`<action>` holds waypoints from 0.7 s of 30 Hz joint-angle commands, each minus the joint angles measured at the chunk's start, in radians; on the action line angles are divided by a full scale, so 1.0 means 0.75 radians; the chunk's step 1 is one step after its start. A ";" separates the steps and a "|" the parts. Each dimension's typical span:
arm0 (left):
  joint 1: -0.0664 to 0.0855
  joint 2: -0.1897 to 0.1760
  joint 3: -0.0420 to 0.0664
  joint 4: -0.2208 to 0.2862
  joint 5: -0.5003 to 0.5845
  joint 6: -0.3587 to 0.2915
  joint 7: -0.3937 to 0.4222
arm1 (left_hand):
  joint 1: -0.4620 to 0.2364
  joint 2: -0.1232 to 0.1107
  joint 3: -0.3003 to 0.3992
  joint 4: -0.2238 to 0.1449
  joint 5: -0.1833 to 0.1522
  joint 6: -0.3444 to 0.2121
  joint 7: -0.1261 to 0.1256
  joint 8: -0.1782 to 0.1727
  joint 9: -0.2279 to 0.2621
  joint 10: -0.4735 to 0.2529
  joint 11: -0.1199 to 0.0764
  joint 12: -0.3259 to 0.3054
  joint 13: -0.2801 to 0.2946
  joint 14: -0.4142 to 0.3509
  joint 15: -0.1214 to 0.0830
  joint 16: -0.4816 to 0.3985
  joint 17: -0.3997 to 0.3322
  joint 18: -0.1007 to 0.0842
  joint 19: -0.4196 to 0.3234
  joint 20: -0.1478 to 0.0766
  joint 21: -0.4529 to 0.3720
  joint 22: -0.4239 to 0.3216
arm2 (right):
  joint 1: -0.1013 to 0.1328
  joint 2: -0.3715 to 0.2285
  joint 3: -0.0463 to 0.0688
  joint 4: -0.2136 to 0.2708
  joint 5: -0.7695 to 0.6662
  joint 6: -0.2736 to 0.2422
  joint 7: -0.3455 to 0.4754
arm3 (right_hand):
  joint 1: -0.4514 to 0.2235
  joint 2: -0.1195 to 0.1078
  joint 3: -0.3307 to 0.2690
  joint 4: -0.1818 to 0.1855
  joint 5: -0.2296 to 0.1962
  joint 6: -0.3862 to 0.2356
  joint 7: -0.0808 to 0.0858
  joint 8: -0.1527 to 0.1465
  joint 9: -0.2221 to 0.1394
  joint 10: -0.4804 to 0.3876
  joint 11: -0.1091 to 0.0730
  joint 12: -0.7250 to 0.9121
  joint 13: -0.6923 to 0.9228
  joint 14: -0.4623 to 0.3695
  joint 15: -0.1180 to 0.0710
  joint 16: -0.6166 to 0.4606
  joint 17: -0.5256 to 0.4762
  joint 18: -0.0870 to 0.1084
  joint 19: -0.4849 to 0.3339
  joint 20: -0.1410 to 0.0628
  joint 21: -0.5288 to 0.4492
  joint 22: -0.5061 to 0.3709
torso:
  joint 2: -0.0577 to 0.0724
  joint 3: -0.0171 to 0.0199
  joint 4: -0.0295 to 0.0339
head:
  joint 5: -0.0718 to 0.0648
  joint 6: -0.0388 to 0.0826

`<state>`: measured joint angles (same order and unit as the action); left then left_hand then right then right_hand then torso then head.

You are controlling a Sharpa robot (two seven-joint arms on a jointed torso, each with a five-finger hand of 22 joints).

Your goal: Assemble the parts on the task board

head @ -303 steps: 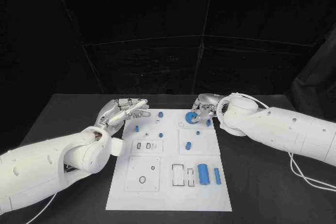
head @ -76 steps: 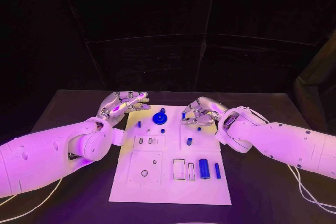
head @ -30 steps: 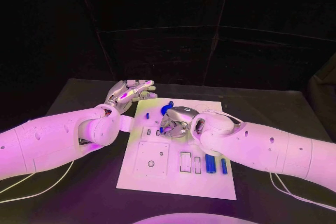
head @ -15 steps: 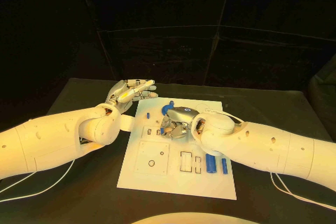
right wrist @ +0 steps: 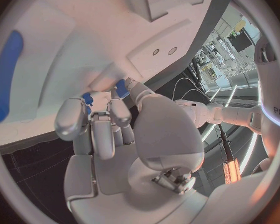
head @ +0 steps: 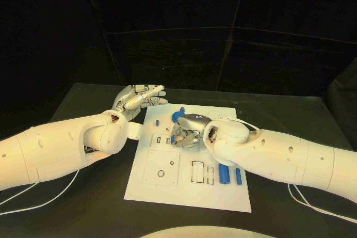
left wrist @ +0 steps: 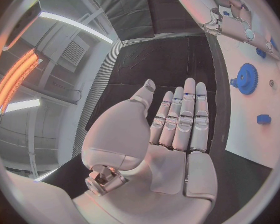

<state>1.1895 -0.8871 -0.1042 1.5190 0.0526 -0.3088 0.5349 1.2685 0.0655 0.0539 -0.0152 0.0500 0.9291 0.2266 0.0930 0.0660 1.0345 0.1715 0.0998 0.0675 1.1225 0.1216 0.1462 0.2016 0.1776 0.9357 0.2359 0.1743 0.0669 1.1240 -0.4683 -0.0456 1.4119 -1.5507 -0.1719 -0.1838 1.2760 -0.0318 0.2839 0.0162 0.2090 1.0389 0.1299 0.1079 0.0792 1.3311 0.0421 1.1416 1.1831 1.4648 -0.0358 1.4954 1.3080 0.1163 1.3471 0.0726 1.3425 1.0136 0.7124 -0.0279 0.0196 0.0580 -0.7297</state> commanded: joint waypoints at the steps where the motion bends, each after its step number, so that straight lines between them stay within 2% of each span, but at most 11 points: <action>1: 0.002 0.001 0.001 0.001 0.003 0.019 0.000 | -0.001 0.014 0.002 -0.008 -0.001 0.000 0.006 -0.006 -0.001 0.002 0.005 -0.007 0.000 -0.001 0.007 -0.007 0.001 0.010 0.002 0.009 -0.004 -0.002 | -0.004 -0.002 -0.005 -0.001 -0.023 0.016 -0.032 | -0.017 -0.011 0.005 0.003 -0.001 -0.028 0.009 -0.017 -0.008 -0.012 0.005 -0.013 -0.009 0.098 0.007 -0.010 0.156 -0.020 -0.010 0.001 -0.007 -0.003 | 0.000 -0.0003 0.0007 | 0.000 0.000; 8: 0.002 0.001 0.001 0.000 0.003 0.021 -0.003 | 0.000 0.014 0.002 -0.009 -0.001 -0.001 0.006 -0.007 -0.001 0.002 0.006 -0.008 0.000 -0.001 0.007 -0.008 0.002 0.010 0.002 0.009 -0.006 -0.002 | -0.004 0.001 -0.005 0.001 -0.024 -0.012 -0.040 | -0.039 -0.032 -0.005 0.006 -0.025 -0.061 0.019 -0.037 -0.014 -0.016 0.015 -0.022 -0.016 0.097 0.015 -0.013 0.153 -0.020 -0.011 0.009 -0.009 -0.006 | 0.001 -0.0003 0.0003 | 0.000 0.001; 17: 0.002 0.001 0.001 -0.001 0.003 0.022 -0.007 | 0.000 0.014 0.002 -0.009 -0.001 -0.001 0.006 -0.007 -0.001 0.002 0.006 -0.008 0.000 -0.001 0.007 -0.008 0.002 0.010 0.002 0.009 -0.006 -0.002 | -0.004 0.002 -0.005 0.004 -0.025 -0.016 -0.050 | -0.053 -0.043 -0.014 0.010 -0.031 -0.073 0.022 -0.044 -0.014 -0.027 0.018 -0.039 -0.031 0.095 0.019 -0.019 0.143 -0.018 -0.014 0.013 -0.014 -0.014 | 0.000 -0.0002 0.0001 | -0.001 -0.001; 21: 0.002 0.002 0.001 -0.003 0.003 0.023 -0.008 | 0.000 0.014 0.002 -0.011 -0.001 -0.002 0.007 -0.008 -0.001 0.000 0.006 -0.010 -0.001 -0.002 0.008 -0.011 0.002 0.009 0.001 0.009 -0.008 -0.002 | -0.004 0.002 -0.005 0.010 -0.029 -0.039 -0.059 | -0.066 -0.054 -0.026 0.014 -0.044 -0.087 0.024 -0.050 -0.015 -0.034 0.021 -0.049 -0.039 0.093 0.021 -0.024 0.137 -0.017 -0.016 0.016 -0.016 -0.018 | 0.000 0.0003 0.0002 | -0.001 -0.001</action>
<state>1.1895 -0.8867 -0.1043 1.5161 0.0530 -0.3056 0.5282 1.2685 0.0655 0.0569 -0.0182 0.0500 0.9291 0.2266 0.0931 0.0660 1.0345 0.1716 0.0988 0.0675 1.1224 0.1216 0.1421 0.2014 0.1776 0.9357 0.2359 0.1743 0.0669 1.1216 -0.4666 -0.0477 1.4173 -1.5624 -0.1873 -0.2099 1.2348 -0.0726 0.2703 0.0291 0.1796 0.9805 0.1474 0.0746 0.0689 1.3127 0.0571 1.1082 1.1553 1.4650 -0.0285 1.4808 1.3078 0.1164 1.3397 0.0799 1.3341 1.0012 0.7126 -0.0280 0.0198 0.0578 -0.7308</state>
